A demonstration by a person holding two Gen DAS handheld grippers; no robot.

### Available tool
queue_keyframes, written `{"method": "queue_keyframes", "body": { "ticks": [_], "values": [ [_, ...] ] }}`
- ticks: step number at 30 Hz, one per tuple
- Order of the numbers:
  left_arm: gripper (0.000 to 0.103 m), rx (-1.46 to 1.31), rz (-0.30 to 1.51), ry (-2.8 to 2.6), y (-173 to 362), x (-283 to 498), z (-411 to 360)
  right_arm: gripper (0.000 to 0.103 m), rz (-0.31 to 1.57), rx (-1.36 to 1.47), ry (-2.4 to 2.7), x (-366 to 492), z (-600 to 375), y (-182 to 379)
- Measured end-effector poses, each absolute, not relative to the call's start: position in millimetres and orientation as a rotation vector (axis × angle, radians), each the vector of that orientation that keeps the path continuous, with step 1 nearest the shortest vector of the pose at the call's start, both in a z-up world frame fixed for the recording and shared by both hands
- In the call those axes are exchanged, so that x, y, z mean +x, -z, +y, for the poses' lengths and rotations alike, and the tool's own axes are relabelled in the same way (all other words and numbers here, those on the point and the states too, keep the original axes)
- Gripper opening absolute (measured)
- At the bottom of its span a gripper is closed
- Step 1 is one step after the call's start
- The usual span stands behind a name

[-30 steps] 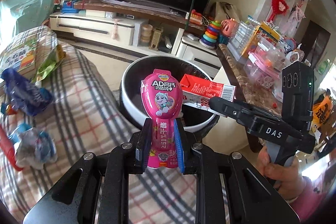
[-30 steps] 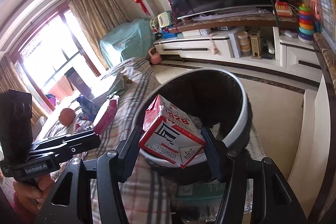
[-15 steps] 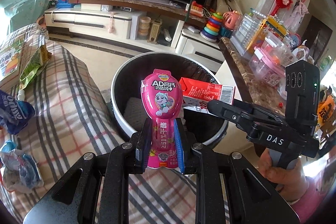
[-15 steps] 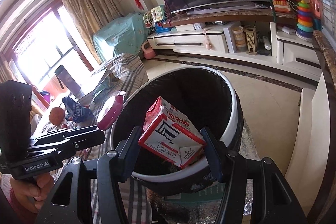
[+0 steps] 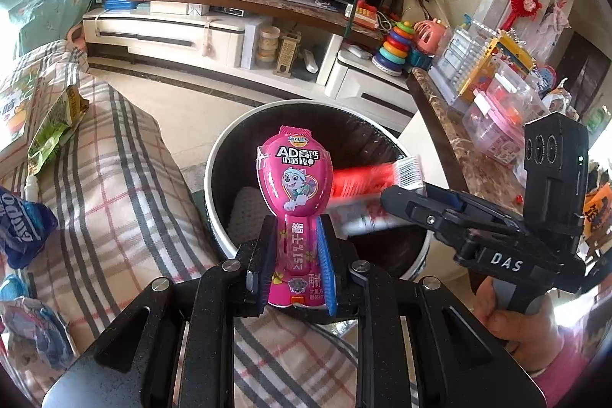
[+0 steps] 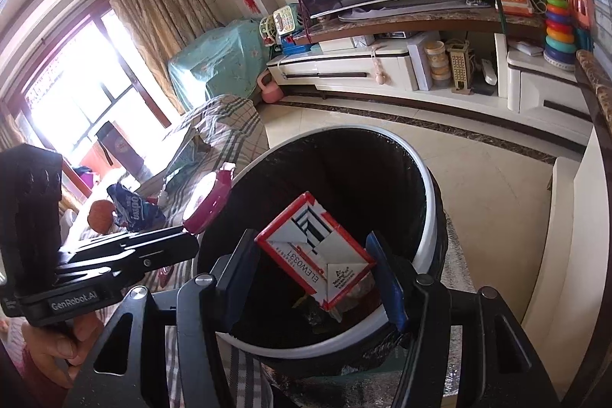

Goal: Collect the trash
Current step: 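Open both tools to drop the candy pack and milk carton into the bin, then move both open tools back over the bed toward the remaining trash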

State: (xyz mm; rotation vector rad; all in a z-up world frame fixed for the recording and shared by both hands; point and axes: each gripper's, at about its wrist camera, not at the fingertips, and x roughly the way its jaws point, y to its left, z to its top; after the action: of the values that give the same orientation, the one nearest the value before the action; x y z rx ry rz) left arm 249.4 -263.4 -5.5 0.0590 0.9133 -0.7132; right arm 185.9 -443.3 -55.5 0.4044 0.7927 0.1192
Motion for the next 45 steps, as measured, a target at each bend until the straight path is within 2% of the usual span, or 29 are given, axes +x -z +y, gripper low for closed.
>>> {"method": "queue_keyframes", "body": {
  "ticks": [2,4,9,11,13,28,45],
  "values": [
    [0.027,0.067,0.918,0.704,6.2,250.5,-264.2,0.061,0.791,0.421,-0.122,186.2,-446.3,55.2],
    [0.043,0.068,0.913,0.691,5.6,249.9,-263.5,0.066,0.783,0.427,-0.12,184.5,-447.7,53.1],
    [0.054,0.058,0.891,0.666,2.9,241.1,-252.6,0.076,0.759,0.424,-0.122,175.9,-443.1,47.1],
    [0.055,0.046,0.885,0.657,2.7,236.7,-244.7,0.082,0.748,0.423,-0.125,173.0,-439.3,43.8],
    [0.058,0.024,0.886,0.647,2.9,230.9,-234.3,0.093,0.74,0.428,-0.125,170.3,-435.6,40.8],
    [0.06,-0.114,0.887,0.546,8.8,176.6,-145.0,0.097,0.724,0.384,-0.207,148.8,-373.3,30.8],
    [0.06,-0.237,0.889,0.353,26.1,148.8,-37.8,0.098,0.81,0.31,-0.368,153.6,-280.0,46.1]
  ]
}}
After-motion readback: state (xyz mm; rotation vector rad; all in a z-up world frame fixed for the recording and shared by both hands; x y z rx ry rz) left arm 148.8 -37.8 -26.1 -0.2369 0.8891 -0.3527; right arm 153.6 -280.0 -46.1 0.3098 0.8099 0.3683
